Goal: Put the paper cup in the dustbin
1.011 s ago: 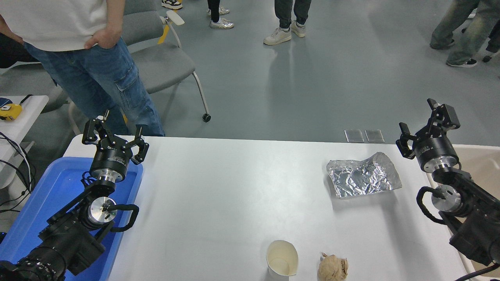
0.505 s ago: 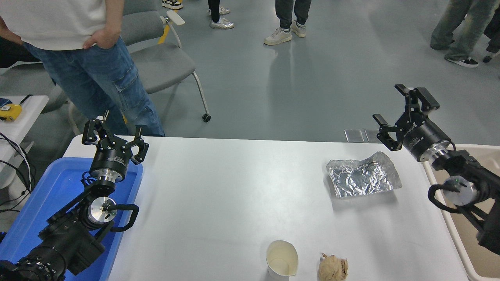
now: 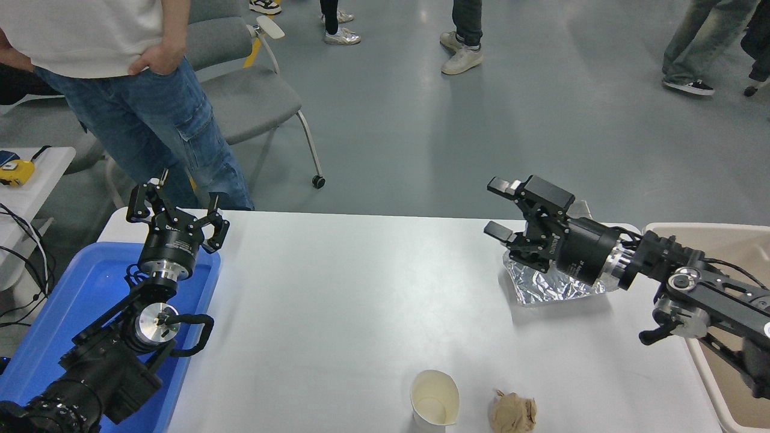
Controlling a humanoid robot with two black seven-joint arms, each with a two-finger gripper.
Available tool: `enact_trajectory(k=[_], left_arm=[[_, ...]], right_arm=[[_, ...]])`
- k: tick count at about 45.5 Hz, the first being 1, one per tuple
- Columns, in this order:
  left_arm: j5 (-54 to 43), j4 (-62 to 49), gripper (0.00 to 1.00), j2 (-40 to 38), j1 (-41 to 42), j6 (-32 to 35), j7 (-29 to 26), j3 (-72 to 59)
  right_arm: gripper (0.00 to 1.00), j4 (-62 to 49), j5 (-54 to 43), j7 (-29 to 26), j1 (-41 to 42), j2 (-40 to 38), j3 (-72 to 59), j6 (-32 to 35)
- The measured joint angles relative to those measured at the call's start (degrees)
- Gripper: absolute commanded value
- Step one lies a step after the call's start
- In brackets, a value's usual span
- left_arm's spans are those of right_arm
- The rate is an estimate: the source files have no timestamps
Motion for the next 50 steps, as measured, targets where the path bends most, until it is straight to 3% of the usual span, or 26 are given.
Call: enact_trajectory(k=[10,18,34,50], left_arm=[[0.02,0.00,1.00,0.00,0.00,0.00,0.00,0.00],[-0.01,0.00,1.00,0.00,0.00,0.00,0.00,0.00],[-0.01,-0.01,1.00,-0.04,-0.03,0.00,0.01,0.00],[0.00,-0.14,1.00,-0.08,-0.04,0.00,0.03,0.00]], right_arm=[[1.00,2.87,-13.49,-3.19,2.67,1.02,-5.81,-0.13],[1.00,3.83,-20.42,-9.09,9.47,3.48,-14.24,-0.07],[1.00,2.88,-30.51,-14.42,21.61,10.06,-31.00,0.25],[0.99,-3.75,-39.13,-16.38,24.27,16.64,-38.96,0.00]])
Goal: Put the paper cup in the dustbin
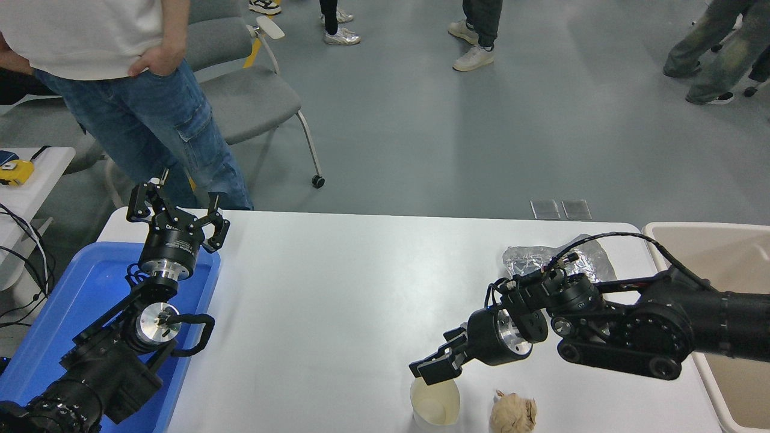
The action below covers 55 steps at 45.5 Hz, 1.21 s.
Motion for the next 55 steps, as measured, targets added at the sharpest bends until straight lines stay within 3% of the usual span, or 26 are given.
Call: enact_trajectory(k=[45,48,52,55], left_arm=[[0.01,-0.04,1.00,-0.01,0.00,-0.03,0.01,0.00],[0.01,-0.04,1.00,-0.01,0.00,-0.03,0.03,0.00],[0.01,-0.04,1.00,-0.01,0.00,-0.03,0.03,0.00],[0.01,-0.04,1.00,-0.01,0.00,-0.03,0.03,0.00]], right_arm=[[0.98,0.97,-6.53,4.43,-0.40,-1.44,-3.07,0.24],[0.90,0.91,-6.61,4.45,-0.51,-1.39,-3.14,0.23],[0.86,0.85,-6.74,4.47,-0.67,-1.34,-3.21,0.16],[0.74,0.81,-6.96,4.48,-0.81,-1.33,-3.23,0.11]])
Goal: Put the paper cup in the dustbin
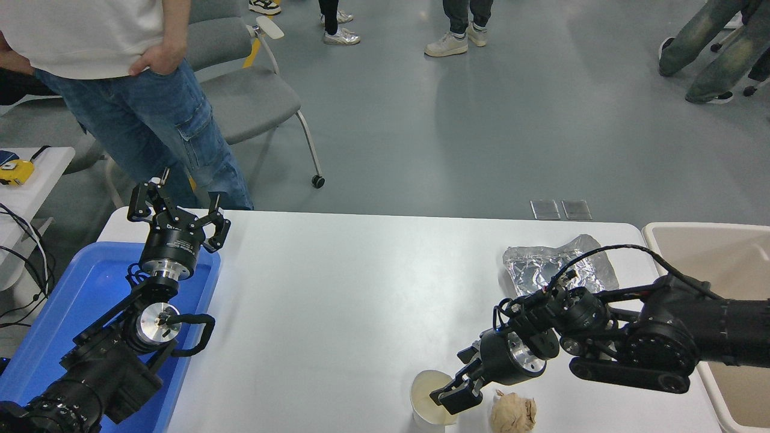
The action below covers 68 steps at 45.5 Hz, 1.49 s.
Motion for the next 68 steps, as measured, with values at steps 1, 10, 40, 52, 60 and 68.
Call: enact_trajectory(k=[1,10,40,52,60,68], left_arm=[[0.00,0.00,1.00,0.00,0.00,0.00,0.00,0.00],[0.00,0.00,1.00,0.00,0.00,0.00,0.00,0.00],[-0.01,0.00,1.00,0.00,0.00,0.00,-0.04,0.00],[-0.01,0.00,1.00,0.00,0.00,0.00,0.00,0.00],[-0.01,0.00,1.00,0.00,0.00,-0.01,0.01,0.00],[-0.01,-0.01,1.00,0.00,0.00,-0.05,0.01,0.00]], right_arm=[[0.70,-0.01,-0.06,0.00,-0.03,0.00,0.00,-0.01],[0.14,-0.05,-0.71,0.01,-0.18,0.26,-0.06,-0.11],[0.00,-0.10,-1.01,3.80,0.62,-0.12,-0.15,-0.25],[0.00,-0.03,-0.40,4.61,1.35,-0.48,0.08,-0.21],[0.00,0.26,0.33,4.81,3.19,-1.69,0.29,-0.02],[0.00,3.19,2.79,5.19,7.51,-5.69,0.64,0.11]])
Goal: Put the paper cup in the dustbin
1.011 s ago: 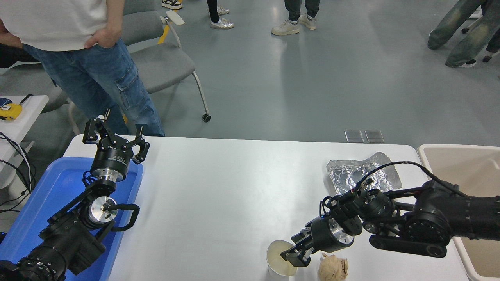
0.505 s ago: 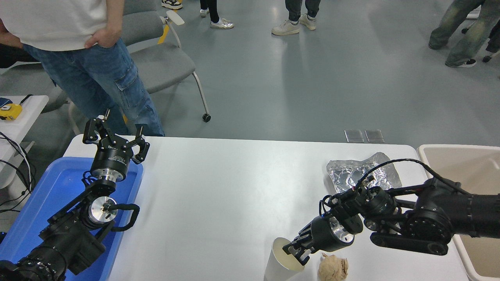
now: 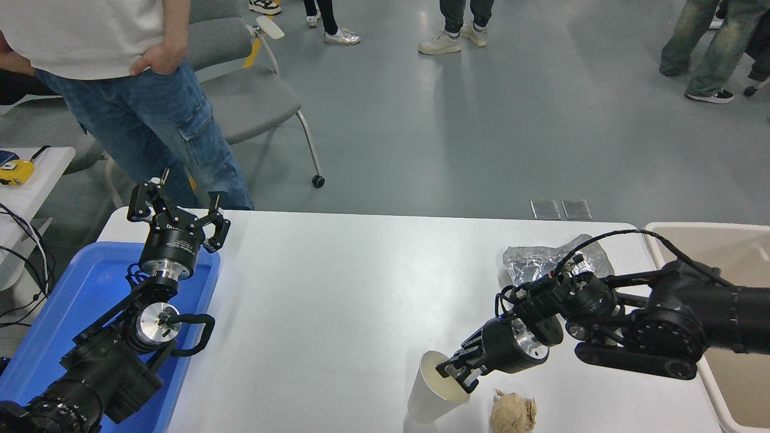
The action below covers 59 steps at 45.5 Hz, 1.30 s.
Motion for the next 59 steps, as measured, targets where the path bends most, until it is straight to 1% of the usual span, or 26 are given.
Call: enact_trajectory(k=[7,8,18,31,42,59], left_arm=[[0.00,-0.01,1.00,0.00,0.00,-0.01,-0.01,0.00],[0.01,-0.01,1.00,0.00,0.00,0.00,-0.01,0.00],[0.00,0.01,1.00,0.05,0.04,0.00,-0.07,0.00],[0.02,0.01,1.00,0.08,0.06,0.00,-0.07,0.00],[0.00,0.02,1.00,0.08,0.08,0.05,-0.07,0.00],[0.00,0.02,1.00,0.09,0.08,0.05,-0.07,0.00]], right_arm=[[0.00,3.25,2.37,1.00,4.56,-4.74,0.20,0.37],[0.00,4.31,3.22,1.38,6.07,-6.39,0.26,0.79],[0.00,9.01,7.83,2.47,13.42,-13.91,1.15,3.40],[0.00,11.79,12.24,2.95,22.52,-20.95,2.54,7.62],[0.00,12.52,13.88,3.02,25.91,-24.17,3.96,10.30],[0.00,11.75,14.47,2.88,26.26,-26.39,4.56,10.87]])
